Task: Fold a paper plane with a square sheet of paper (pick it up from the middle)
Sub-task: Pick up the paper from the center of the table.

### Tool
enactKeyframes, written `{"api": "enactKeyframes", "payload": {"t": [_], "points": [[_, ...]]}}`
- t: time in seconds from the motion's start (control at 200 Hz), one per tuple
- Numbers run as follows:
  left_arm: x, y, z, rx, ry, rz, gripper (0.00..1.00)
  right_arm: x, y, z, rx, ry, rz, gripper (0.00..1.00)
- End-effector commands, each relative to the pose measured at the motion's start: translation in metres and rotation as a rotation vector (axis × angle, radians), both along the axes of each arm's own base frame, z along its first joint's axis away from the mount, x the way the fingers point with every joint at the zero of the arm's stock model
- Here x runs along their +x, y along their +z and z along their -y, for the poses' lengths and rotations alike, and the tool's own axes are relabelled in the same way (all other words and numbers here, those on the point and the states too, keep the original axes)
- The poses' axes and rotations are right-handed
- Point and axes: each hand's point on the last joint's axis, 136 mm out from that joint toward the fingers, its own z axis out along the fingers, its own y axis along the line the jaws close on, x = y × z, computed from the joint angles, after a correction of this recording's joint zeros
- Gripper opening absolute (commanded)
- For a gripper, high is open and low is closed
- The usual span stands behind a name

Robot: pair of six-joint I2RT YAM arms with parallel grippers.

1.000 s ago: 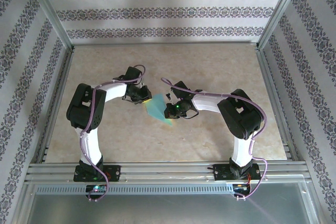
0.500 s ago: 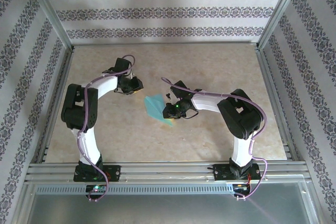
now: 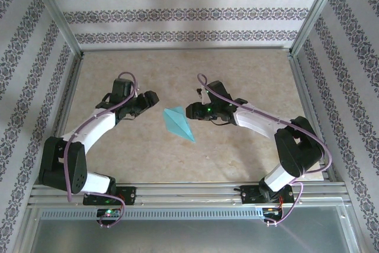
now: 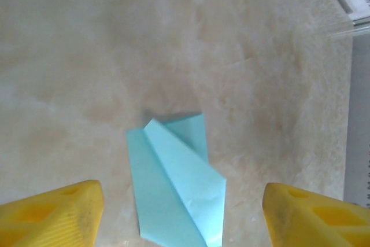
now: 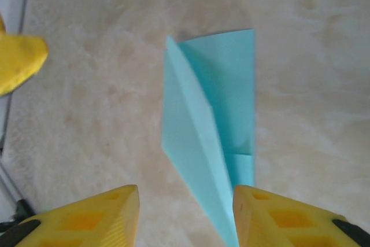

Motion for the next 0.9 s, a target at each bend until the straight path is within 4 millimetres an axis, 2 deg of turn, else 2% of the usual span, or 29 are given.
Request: {"api": "enactKeyframes", "payload": {"t": [0.0, 0.135, 0.3, 0.51, 0.894], "points": [[0.004, 0.017, 0.005, -0.095, 0.04, 0.072, 0.83, 0.007, -0.013, 0.001, -0.033, 0.027, 0.043, 0.47], [-0.001, 0.009, -0.001, -0.11, 0.08, 0.082, 1.0, 0.011, -0.028, -0.005, -0.038, 0.059, 0.032, 0.46], [-0.003, 0.003, 0.0, -0.139, 0.085, 0.081, 1.0, 0.013, -0.043, -0.016, -0.023, 0.108, 0.003, 0.43], [-0.003, 0.002, 0.002, -0.161, 0.077, 0.086, 1.0, 0.015, -0.052, -0.03, -0.008, 0.156, -0.014, 0.41], [-0.003, 0.004, 0.006, -0.178, 0.06, 0.09, 1.0, 0.016, -0.069, -0.04, -0.006, 0.196, -0.054, 0.3]]}}
